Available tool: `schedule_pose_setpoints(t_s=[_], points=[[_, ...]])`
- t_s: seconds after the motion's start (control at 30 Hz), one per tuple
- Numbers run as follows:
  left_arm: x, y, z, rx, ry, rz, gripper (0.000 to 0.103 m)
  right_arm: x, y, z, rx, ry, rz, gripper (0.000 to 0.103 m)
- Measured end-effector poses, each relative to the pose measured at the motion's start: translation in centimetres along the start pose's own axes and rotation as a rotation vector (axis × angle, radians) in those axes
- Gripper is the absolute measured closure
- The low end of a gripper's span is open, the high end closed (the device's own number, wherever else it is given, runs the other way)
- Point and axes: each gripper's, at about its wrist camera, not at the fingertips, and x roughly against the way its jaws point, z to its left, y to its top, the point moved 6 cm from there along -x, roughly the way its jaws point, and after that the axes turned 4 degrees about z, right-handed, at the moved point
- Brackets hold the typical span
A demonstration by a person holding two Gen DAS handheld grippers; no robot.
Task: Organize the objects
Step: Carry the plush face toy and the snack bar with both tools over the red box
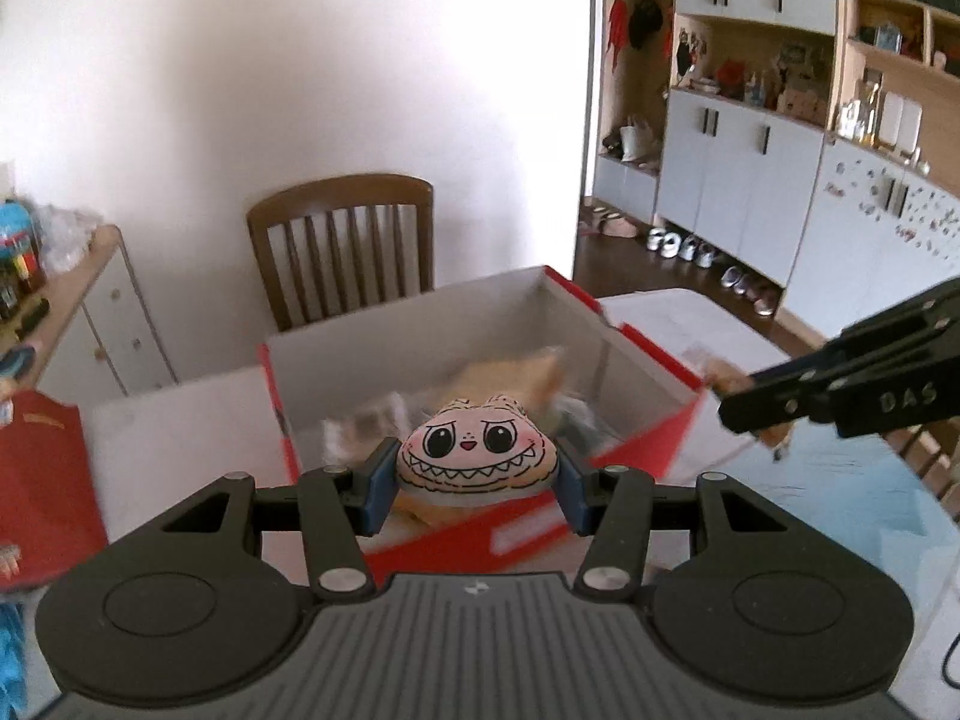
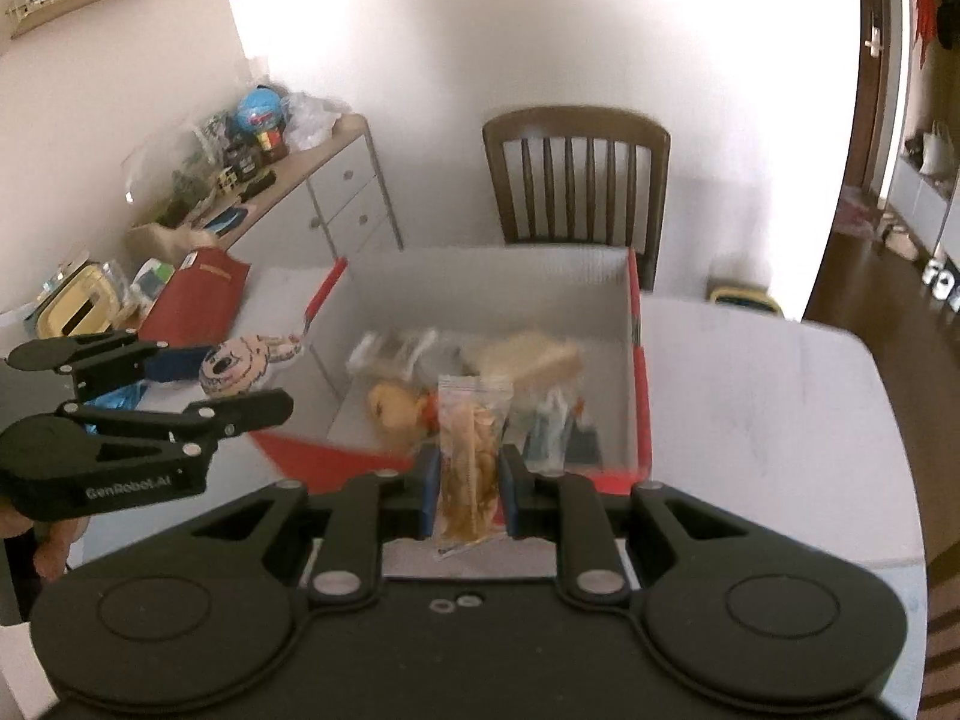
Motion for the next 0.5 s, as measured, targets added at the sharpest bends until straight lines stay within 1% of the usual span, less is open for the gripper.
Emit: schedule_pose_setpoints(t_s=[0.13, 0.27, 0.5], points=[[-2.1, 1.6, 1.2, -0.008, 0.009, 0.025, 0.051, -2.0, 1.9, -0.3, 0.011, -0.036, -0.002, 0.084], [-4.8, 2.4, 1.5, -0.049, 0.024, 0.062, 0.051, -4.3, 2.7, -0.9, 0.002, -0.068, 0.019, 0.084], [-9.3, 2.0, 1.5, -0.073, 0.030, 0.153, 0.051, -8.0, 1.8, -1.5, -0.020, -0.106, 0.082, 0.084]])
